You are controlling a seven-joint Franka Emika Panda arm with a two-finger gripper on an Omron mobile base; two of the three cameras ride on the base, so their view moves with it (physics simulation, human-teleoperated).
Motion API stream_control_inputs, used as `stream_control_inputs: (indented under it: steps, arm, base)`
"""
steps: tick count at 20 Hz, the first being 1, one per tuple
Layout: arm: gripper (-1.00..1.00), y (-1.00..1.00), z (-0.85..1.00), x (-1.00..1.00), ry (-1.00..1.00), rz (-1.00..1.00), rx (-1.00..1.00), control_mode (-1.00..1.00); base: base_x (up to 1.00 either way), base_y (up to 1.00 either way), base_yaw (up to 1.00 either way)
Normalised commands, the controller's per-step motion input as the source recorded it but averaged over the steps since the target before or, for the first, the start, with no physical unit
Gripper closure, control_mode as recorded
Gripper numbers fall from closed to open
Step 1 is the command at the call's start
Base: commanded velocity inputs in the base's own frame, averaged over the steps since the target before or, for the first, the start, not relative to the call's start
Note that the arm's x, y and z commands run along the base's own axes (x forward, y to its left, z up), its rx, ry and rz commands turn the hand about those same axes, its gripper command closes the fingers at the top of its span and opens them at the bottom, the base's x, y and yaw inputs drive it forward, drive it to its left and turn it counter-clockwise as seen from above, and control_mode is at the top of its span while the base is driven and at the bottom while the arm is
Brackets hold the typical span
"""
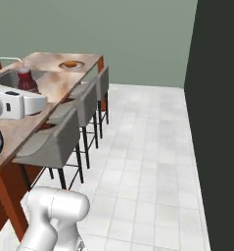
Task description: Move the hot dog bun to the plate on the dining table and place the condiment next to that plate. Then navigate to the fridge and take the sausage and place it on the plate as well.
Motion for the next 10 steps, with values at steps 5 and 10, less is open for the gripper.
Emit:
stream_control_inputs:
  steps: [5, 10]
  arm:
    - [1.00, 0.00, 0.00, 0.00, 0.00, 0.00, 0.00, 1.00]
    - [1.00, 0.00, 0.00, 0.00, 0.00, 0.00, 0.00, 1.00]
  base:
    - [0.91, -0.79, 0.05]
    - [0.97, -0.72, 0.09]
